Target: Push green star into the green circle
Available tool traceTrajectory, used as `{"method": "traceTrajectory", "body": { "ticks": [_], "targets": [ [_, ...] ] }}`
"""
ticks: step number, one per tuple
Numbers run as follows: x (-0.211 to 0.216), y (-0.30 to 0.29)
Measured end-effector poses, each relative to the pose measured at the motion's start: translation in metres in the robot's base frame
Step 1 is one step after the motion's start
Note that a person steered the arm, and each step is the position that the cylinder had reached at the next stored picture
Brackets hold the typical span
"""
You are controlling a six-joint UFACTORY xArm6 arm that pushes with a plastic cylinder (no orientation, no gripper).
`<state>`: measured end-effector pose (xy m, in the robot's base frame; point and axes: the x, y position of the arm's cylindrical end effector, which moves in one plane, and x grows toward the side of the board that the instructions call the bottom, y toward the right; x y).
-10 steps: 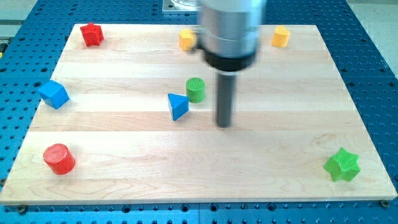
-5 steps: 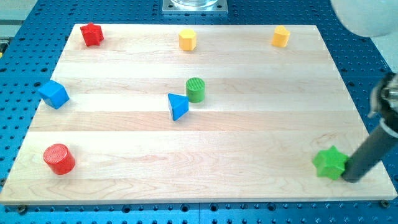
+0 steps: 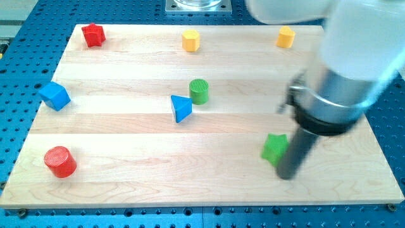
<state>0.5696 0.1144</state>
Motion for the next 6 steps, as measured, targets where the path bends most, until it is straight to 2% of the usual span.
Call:
{"method": "traceTrajectory", "body": {
  "ticks": [1, 2, 3, 4, 5, 6],
  "targets": [
    [-0.057, -0.007],
    [-0.066, 0.021],
    [-0.102, 0.012],
    [-0.117, -0.073],
    [-0.075, -0.071],
    [-0.055, -0.161]
  ]
}}
